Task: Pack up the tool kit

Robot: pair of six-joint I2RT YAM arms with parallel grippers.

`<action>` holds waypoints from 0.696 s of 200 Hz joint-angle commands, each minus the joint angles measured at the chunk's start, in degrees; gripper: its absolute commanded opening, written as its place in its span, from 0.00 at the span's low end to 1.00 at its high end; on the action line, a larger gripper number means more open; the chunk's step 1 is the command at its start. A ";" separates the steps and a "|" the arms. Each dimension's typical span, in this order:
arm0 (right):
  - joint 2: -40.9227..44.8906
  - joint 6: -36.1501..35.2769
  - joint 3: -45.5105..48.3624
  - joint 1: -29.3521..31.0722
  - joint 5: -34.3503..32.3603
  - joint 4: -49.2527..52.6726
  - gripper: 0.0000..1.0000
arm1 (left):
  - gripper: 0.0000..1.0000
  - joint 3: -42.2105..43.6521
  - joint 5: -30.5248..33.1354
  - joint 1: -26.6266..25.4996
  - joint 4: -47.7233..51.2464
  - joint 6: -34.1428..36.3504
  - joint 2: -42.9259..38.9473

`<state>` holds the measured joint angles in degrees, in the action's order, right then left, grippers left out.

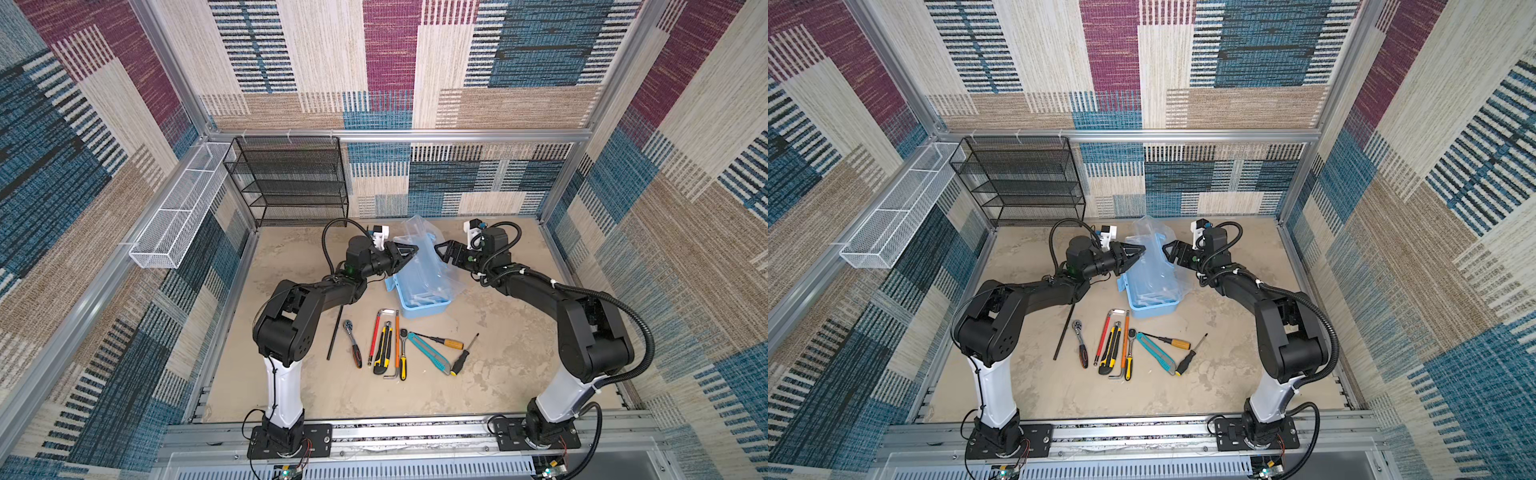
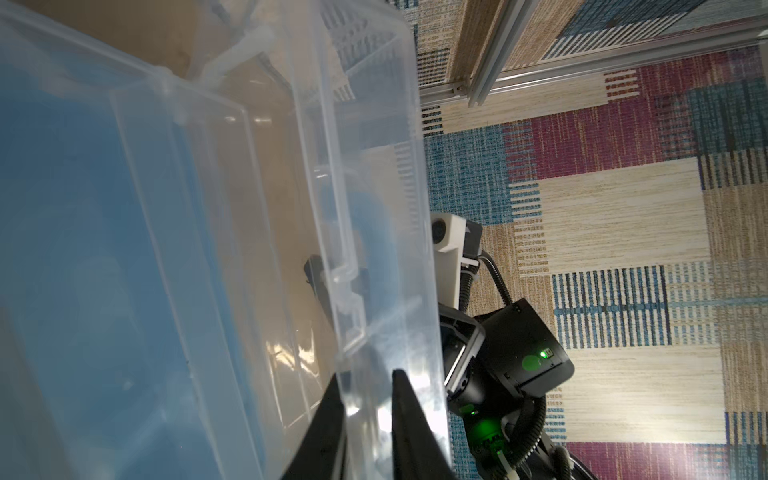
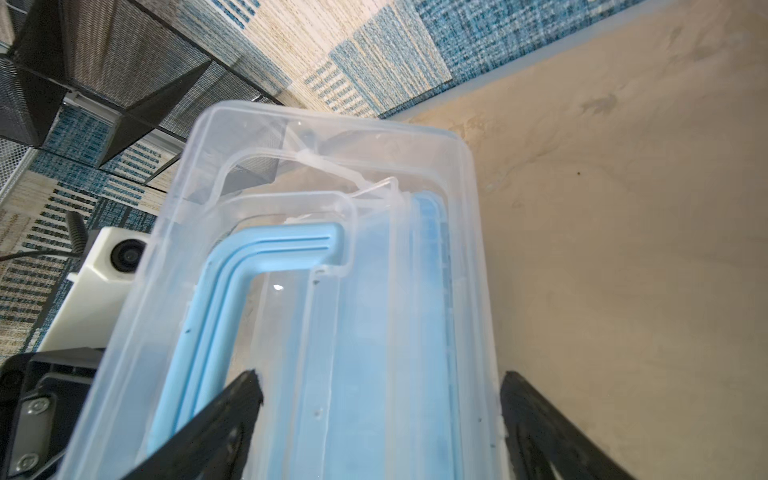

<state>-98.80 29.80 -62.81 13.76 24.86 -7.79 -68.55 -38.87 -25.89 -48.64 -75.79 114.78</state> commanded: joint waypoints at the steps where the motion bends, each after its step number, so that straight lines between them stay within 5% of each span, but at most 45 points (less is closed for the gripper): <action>1: -0.58 -2.50 -0.52 1.00 9.61 4.03 0.98 | 0.19 -1.66 -1.67 -0.71 -10.17 -3.77 1.73; 139: 5.05 -4.93 1.02 -2.19 0.41 9.34 1.00 | 0.11 -4.14 -2.33 0.27 -5.66 -2.48 1.71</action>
<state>-95.31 26.89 -62.19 12.19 26.81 -0.25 -71.72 -39.51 -26.00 -55.02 -82.43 117.67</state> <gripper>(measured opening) 0.998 0.129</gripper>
